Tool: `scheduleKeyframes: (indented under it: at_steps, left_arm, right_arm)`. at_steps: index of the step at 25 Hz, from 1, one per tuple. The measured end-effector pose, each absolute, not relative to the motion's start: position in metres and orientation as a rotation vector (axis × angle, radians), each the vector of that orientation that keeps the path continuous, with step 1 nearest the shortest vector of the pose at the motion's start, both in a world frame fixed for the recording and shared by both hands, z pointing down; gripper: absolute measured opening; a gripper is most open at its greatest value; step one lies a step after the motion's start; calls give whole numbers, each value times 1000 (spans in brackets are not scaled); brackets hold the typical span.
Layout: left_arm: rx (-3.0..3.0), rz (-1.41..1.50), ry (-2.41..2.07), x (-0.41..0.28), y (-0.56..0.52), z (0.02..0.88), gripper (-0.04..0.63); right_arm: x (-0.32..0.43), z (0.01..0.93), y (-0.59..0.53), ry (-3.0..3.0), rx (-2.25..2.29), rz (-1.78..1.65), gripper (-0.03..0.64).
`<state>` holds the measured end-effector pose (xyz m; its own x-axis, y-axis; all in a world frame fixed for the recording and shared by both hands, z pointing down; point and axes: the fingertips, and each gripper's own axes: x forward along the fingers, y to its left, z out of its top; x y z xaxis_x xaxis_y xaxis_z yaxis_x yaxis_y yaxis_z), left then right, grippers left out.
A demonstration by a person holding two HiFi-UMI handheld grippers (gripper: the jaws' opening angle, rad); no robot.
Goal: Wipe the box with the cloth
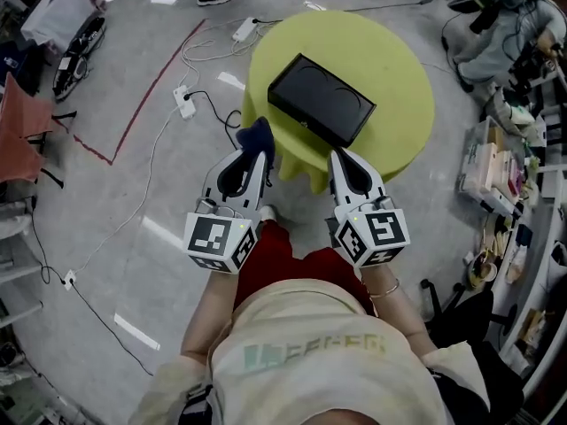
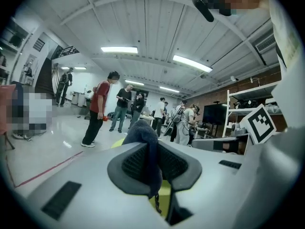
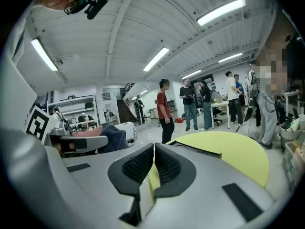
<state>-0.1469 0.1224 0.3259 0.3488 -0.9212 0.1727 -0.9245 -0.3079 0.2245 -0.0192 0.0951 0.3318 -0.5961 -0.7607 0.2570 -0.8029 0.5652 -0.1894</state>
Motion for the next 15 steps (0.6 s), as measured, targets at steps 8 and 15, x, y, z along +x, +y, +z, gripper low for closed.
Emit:
scheduleKeyframes:
  at_steps: [8,15]
  left_arm:
    - [2403,48,-1520,-157,56,329,61]
    - [2422,83,-1486,-132,6,332,61]
  right_arm:
    - [-18,337,46,-2544,1497,464,38]
    - [25,338,6,-2484,1620,481,37]
